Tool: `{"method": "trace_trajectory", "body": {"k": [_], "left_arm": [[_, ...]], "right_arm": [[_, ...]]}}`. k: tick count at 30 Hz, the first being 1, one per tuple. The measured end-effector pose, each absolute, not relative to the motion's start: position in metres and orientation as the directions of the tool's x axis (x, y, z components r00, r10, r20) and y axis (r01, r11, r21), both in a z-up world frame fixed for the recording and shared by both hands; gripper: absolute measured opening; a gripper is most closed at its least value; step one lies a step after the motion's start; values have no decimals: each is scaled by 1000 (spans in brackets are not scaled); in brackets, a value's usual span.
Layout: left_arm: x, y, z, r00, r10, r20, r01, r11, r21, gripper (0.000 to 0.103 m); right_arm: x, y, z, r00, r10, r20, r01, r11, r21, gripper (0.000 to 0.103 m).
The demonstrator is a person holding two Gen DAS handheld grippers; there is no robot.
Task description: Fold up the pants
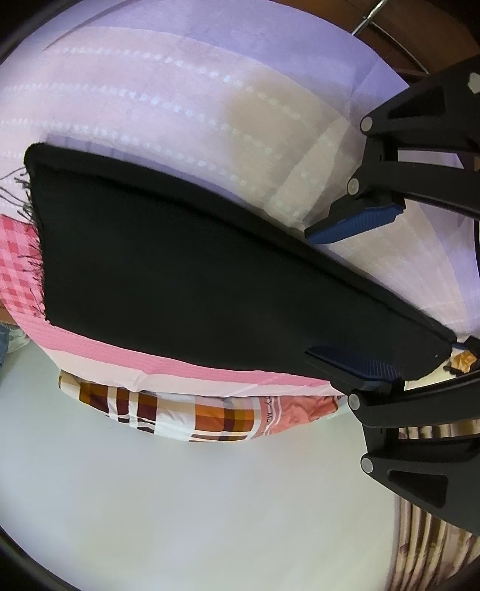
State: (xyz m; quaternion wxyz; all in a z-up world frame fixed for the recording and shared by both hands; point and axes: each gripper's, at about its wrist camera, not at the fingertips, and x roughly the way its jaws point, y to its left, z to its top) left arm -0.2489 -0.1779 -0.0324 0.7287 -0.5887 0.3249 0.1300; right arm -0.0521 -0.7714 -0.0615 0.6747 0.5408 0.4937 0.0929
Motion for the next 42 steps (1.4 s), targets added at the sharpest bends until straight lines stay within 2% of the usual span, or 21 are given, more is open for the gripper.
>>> {"method": "trace_trajectory", "body": {"k": [3,4,6,14,17,21,24,28,31,33,36,39,40,41,42], "left_arm": [[-246,-184,-22,762,-146,-630,-564,326,-758,60],[-246,-185,-21,765,-128,-631,-565,335,-754,50],[-252,-184,-21,760,-83,-644,-589,333,-737,24],[-255,-187,-15,769,-57,-637,-579,362,-730,24],[-254,-182,-15,785,-90,-612,-547,363,-755,23],[-257,-174,-27,766,-130,-629,-573,304,-761,25],[-268,-167,-42,778,-158,-607,-577,202,-792,33],[-287,-163,-44,815,-84,-573,-564,115,-818,38],[-288,-156,-42,812,-57,-581,-572,113,-812,42],[-282,-150,-41,807,-55,-589,-581,113,-806,50],[-267,-147,-39,800,-90,-593,-579,144,-803,56],[-256,-151,-33,768,-82,-635,-601,249,-759,55],[-256,-153,-33,766,-73,-639,-604,259,-754,50],[-259,-154,-33,759,-58,-649,-616,261,-743,33],[-263,-153,-33,755,-45,-654,-622,266,-737,31]], "right_arm": [[-53,-770,-62,495,663,-562,406,395,824,56],[-53,-770,-62,494,665,-561,406,393,825,56],[-53,-768,-62,491,673,-553,404,386,829,56],[-50,-720,-56,397,810,-432,263,350,899,58],[-49,-692,-49,338,838,-428,199,381,903,59],[-46,-677,-47,302,853,-426,168,392,904,64],[-46,-680,-51,308,856,-416,183,376,908,65],[-47,-687,-57,318,857,-406,215,352,911,68],[-45,-684,-60,306,863,-401,233,341,911,68],[-45,-684,-61,299,865,-402,233,342,910,68],[-45,-682,-61,292,868,-402,233,343,910,69],[-44,-684,-60,294,863,-410,228,354,907,69],[-44,-684,-59,299,862,-409,227,352,908,69],[-44,-685,-58,303,860,-409,221,354,909,69],[-43,-684,-57,305,858,-414,215,361,907,69]]}}
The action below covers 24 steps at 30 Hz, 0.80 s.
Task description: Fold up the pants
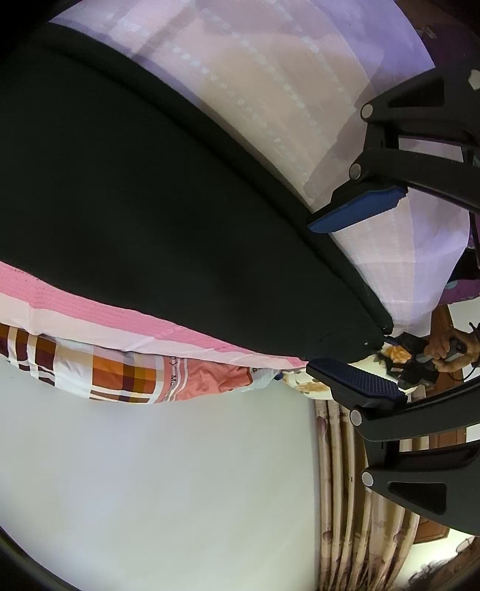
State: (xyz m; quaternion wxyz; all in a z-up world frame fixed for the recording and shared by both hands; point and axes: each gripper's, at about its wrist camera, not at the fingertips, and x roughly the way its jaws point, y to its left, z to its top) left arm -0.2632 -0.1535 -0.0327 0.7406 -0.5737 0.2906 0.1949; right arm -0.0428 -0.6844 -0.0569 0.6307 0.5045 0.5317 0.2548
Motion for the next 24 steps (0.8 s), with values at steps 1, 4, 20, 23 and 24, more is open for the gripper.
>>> {"method": "trace_trajectory", "body": {"k": [1,4,20,23,24], "left_arm": [[-266,-154,-32,754,-41,-655,-622,273,-734,30],[-268,-165,-17,746,-15,-666,-620,349,-703,28],[-286,-165,-7,765,-58,-641,-600,297,-743,24],[-285,-165,-5,769,-60,-636,-595,296,-747,24],[-284,-164,-5,769,-61,-637,-596,295,-747,24]], "right_arm": [[-43,-685,-56,306,856,-417,209,368,906,69],[-42,-681,-53,299,863,-406,187,365,912,69],[-35,-634,-72,176,927,-331,203,295,934,69],[-34,-632,-73,172,912,-372,197,338,920,69],[-33,-630,-74,168,904,-393,201,359,911,69]]}}
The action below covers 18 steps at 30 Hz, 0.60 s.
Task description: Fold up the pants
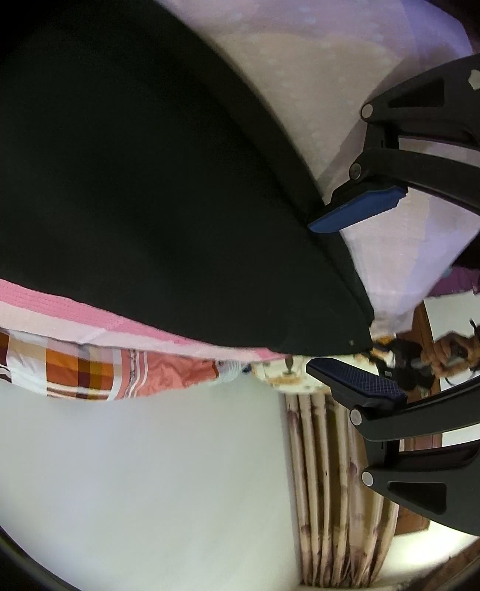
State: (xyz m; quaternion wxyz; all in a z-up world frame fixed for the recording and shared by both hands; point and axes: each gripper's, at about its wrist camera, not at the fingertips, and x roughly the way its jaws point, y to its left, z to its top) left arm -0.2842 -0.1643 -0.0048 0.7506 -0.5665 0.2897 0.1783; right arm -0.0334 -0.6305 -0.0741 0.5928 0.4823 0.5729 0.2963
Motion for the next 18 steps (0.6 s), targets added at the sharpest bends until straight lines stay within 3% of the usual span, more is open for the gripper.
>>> {"method": "trace_trajectory", "body": {"k": [7,9,10,11,18], "left_arm": [[-285,-162,-9,767,-70,-638,-600,274,-751,24],[-286,-161,-11,766,-71,-639,-601,270,-752,24],[-286,-161,-12,765,-71,-641,-603,271,-750,24],[-286,-161,-13,762,-70,-643,-606,272,-748,24],[-285,-161,-16,728,-65,-682,-639,294,-710,24]], "right_arm": [[-29,-617,-72,196,866,-460,191,427,884,65],[-26,-611,-74,176,839,-515,182,487,854,43],[-26,-609,-78,156,830,-535,182,508,842,12],[-26,-608,-83,142,823,-551,186,524,831,7],[-41,-613,-69,133,813,-567,115,555,824,5]]}}
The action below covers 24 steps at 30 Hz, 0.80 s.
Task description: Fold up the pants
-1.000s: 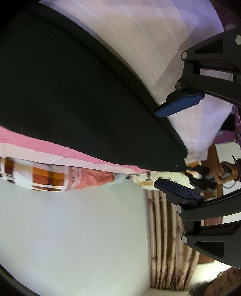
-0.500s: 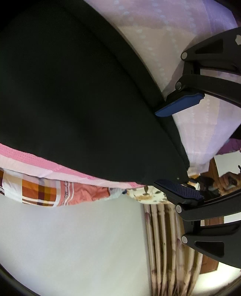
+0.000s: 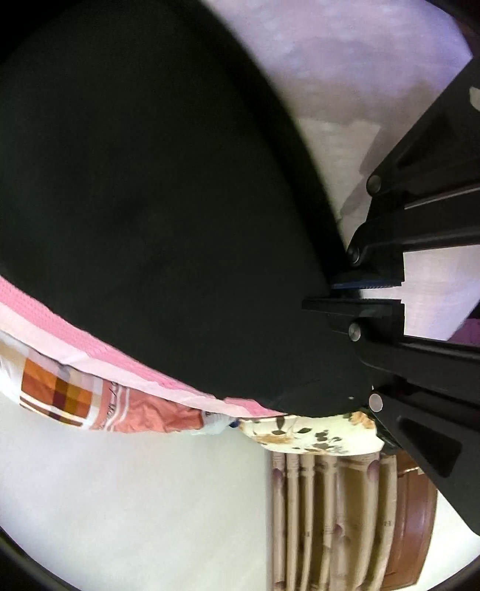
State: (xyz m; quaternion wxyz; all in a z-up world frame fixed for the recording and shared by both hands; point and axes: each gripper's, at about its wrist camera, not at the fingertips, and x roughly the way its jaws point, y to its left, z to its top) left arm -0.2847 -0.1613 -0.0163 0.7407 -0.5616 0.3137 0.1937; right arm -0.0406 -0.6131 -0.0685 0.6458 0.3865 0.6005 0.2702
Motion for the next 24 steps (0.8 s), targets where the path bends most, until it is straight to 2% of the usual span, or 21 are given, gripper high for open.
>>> {"method": "trace_trajectory", "body": {"k": [6,12,14,18,24], "left_arm": [[-290,-160,-23,705,-62,-707,-663,296,-687,24],[-288,-159,-23,724,-55,-687,-637,327,-698,24],[-286,-160,-20,728,-47,-684,-630,346,-695,24],[-284,-158,-27,715,-56,-697,-642,342,-687,24],[-282,-158,-28,700,-54,-713,-653,356,-668,26]], "right_arm": [[-46,-618,-77,123,821,-557,144,541,829,5],[-40,-632,-72,220,901,-374,141,350,926,9],[-38,-645,-69,270,896,-352,137,326,935,11],[-32,-697,-84,405,855,-325,237,245,940,14],[-36,-812,-121,664,665,-343,416,53,908,13]]}}
